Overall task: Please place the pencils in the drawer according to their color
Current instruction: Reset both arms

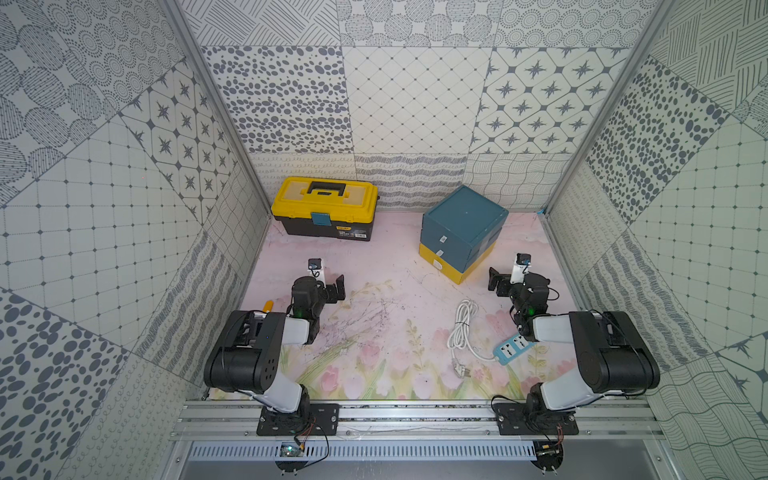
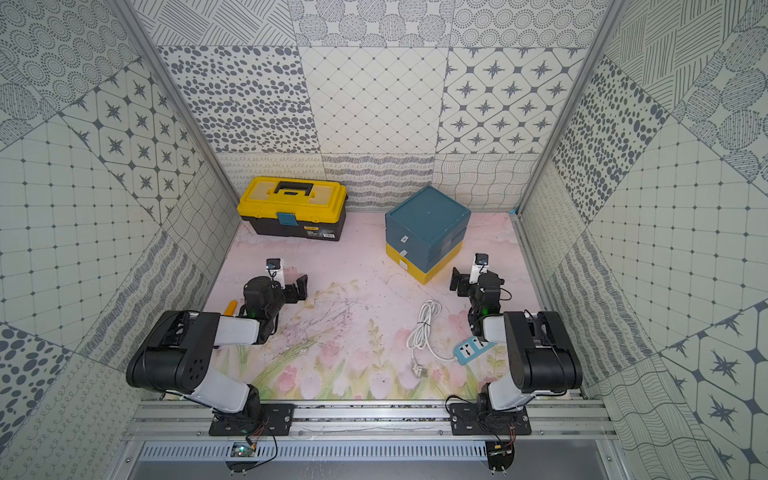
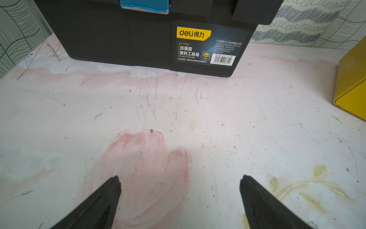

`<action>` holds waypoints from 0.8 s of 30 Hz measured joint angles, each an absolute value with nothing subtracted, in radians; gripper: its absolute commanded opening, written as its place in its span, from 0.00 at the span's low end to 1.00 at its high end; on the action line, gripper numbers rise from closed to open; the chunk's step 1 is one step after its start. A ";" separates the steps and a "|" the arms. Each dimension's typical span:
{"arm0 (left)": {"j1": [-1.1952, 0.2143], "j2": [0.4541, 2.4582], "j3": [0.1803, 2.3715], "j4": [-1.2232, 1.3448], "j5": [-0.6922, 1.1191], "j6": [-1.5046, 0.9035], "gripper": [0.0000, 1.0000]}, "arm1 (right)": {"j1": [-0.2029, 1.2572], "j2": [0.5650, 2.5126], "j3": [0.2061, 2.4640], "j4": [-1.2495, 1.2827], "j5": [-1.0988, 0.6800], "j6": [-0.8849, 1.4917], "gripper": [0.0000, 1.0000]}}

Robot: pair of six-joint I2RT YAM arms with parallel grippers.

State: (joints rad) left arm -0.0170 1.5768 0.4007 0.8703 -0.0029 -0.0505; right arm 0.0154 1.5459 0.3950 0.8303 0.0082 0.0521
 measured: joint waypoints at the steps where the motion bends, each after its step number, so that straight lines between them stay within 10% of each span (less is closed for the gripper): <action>1: -0.017 1.577 0.401 0.870 -0.003 -0.051 1.00 | 0.015 1.546 0.395 0.828 0.008 0.052 0.99; 24: -0.017 1.577 0.401 0.870 -0.003 -0.051 1.00 | 0.019 1.546 0.395 0.818 0.025 0.052 0.99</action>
State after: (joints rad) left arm -0.0170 1.5768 0.4007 0.8703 -0.0029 -0.0505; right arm 0.0185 1.5459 0.3950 0.8185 0.0254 0.0517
